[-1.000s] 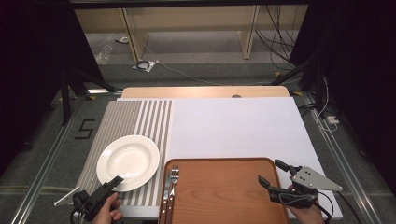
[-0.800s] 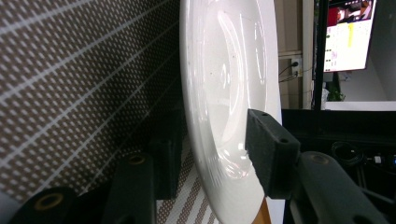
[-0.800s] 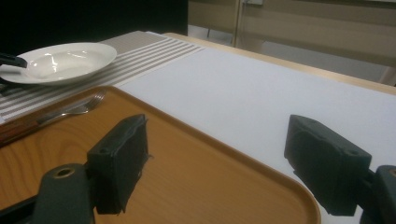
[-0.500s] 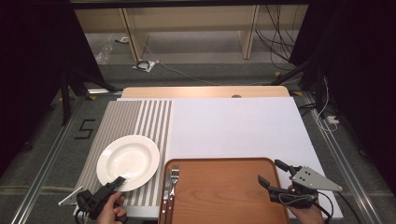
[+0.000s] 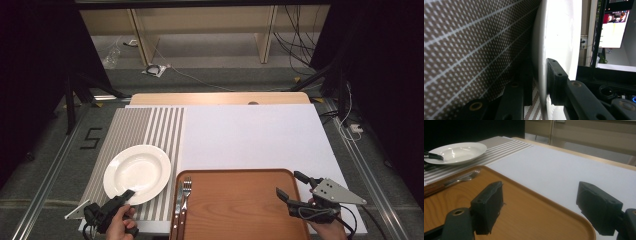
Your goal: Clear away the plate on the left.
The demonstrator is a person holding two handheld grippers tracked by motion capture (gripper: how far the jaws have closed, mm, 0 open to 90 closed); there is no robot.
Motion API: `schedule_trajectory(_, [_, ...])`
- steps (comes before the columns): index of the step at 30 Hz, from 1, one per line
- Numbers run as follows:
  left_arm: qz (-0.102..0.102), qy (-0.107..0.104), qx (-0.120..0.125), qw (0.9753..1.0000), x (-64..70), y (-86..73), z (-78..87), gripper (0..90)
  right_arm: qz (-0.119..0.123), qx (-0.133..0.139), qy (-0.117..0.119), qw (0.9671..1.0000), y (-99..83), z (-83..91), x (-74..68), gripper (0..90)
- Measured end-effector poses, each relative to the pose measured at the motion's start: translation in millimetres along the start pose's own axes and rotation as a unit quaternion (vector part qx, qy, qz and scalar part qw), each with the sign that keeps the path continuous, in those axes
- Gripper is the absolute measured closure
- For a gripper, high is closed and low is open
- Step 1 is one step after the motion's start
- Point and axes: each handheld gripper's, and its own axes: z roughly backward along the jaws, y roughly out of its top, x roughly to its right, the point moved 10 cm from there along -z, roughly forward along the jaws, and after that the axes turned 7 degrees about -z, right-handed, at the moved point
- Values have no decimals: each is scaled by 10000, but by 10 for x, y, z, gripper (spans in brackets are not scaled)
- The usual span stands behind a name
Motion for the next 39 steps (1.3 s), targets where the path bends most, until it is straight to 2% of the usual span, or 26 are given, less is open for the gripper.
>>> schedule_trajectory(8, [124,-43,-3,9999,-4,11,-18,770,0,1,5,10000,0,0,-1,224])
schedule_trajectory(13, [326,-180,23,9993,-11,19,-18,780,-7,-9,-3,10000,-1,2,1,224])
schedule_trajectory(21, [479,-299,-19,9984,-7,21,-12,791,-15,-2,-4,10000,2,5,4,224])
schedule_trajectory(32, [308,-495,-79,9983,126,-8,30,787,-27,20,4,10000,3,1,10,224])
schedule_trajectory(39, [247,-568,-244,9978,185,-104,39,786,-28,18,2,10000,3,2,11,224])
